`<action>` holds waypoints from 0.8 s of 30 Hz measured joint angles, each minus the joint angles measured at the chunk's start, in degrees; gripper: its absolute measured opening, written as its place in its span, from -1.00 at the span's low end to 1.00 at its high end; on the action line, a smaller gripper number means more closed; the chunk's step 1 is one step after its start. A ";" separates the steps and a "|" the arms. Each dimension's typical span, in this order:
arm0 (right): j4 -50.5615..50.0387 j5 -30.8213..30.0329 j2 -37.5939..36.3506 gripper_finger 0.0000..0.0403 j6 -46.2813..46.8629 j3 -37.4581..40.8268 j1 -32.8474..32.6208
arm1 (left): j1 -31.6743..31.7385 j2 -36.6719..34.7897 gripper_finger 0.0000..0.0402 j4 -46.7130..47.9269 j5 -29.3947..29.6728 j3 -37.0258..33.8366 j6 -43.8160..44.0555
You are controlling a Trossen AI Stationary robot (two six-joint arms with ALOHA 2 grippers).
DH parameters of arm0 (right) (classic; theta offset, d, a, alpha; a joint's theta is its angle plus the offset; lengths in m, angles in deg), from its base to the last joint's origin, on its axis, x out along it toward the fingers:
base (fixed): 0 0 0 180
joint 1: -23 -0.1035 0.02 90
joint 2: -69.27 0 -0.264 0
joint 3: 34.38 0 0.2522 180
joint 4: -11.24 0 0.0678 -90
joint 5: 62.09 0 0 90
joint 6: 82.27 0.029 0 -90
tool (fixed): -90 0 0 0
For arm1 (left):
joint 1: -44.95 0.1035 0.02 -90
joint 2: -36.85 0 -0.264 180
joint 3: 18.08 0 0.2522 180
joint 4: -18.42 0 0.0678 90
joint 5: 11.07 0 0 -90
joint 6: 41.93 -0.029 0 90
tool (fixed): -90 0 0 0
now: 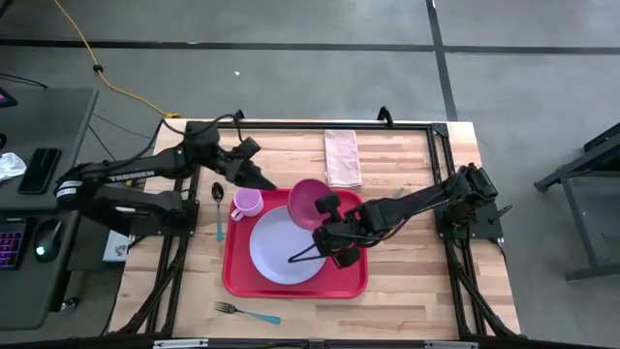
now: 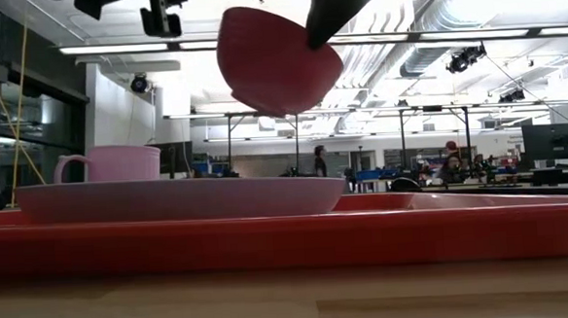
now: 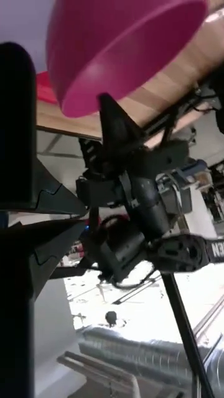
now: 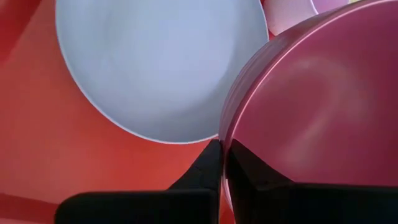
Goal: Set up tray
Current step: Put the red bowl on top of the blue plate
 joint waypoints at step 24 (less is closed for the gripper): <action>-0.90 1.01 0.00 -1.00 0.93 0.00 -0.11 | 0.03 1.95 -0.71 16.65 24.28 0.01 -4.83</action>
